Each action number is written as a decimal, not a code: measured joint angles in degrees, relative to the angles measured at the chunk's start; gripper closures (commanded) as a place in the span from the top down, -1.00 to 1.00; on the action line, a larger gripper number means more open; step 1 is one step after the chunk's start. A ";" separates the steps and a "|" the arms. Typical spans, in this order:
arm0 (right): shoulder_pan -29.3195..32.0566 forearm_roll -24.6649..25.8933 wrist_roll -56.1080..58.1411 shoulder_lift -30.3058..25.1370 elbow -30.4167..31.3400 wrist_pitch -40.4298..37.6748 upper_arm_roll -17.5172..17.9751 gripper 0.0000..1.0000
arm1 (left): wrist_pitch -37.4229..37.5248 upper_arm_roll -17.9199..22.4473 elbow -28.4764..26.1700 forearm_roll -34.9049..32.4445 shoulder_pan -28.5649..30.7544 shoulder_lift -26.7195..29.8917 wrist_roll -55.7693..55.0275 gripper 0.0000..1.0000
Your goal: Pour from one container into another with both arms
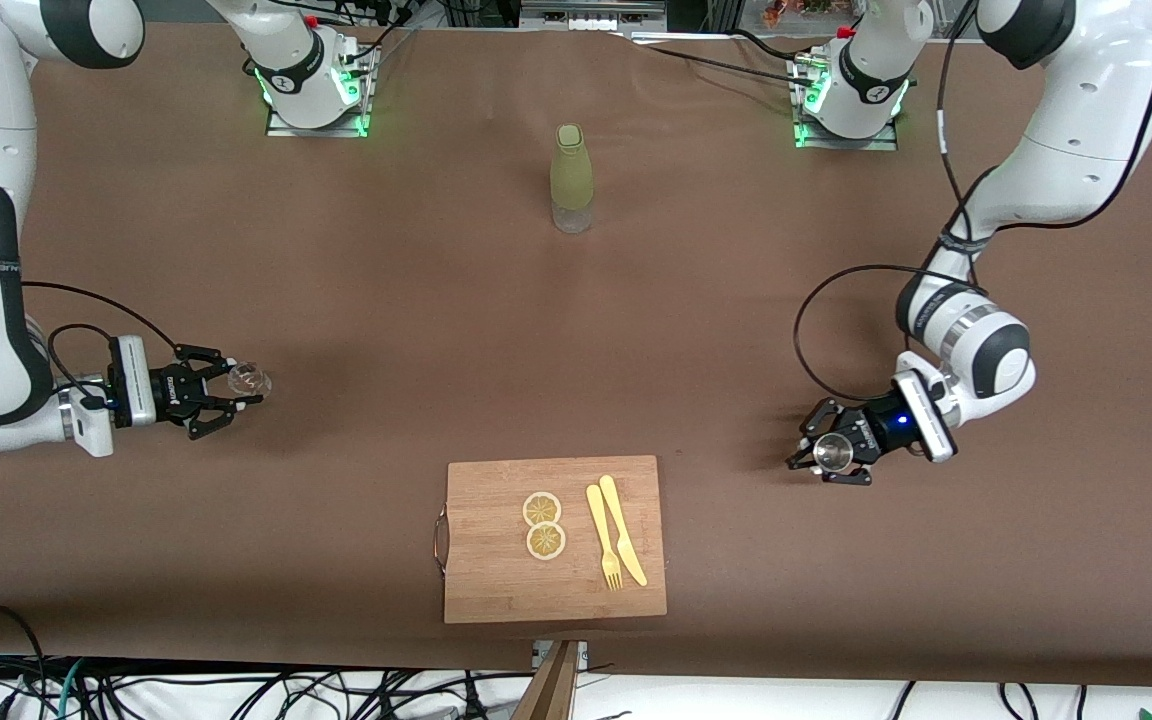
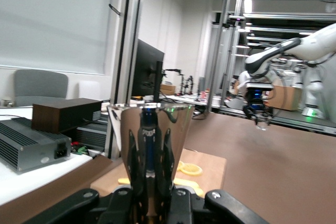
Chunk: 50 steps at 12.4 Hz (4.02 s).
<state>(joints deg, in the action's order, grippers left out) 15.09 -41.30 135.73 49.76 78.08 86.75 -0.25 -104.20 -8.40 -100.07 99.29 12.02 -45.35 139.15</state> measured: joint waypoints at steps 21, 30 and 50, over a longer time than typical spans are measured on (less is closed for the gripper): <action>5.43 0.85 5.79 6.04 -4.79 -2.56 -3.22 1.00 | 31.73 18.21 10.30 -27.32 9.87 -12.03 7.48 -1.00; 1.13 21.92 -28.84 -6.78 -12.37 -6.91 -5.05 1.00 | 37.19 18.25 18.55 -30.29 11.79 -18.00 15.62 -1.00; -22.36 41.97 -108.39 -21.68 -6.24 -5.39 -4.97 1.00 | 39.61 19.47 20.27 -30.29 12.84 -21.14 15.65 0.99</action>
<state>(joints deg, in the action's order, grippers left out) -7.27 0.67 27.34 28.08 71.85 81.36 -5.21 -64.59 11.07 -79.80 69.00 24.86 -66.49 154.80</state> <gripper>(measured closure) 0.000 0.727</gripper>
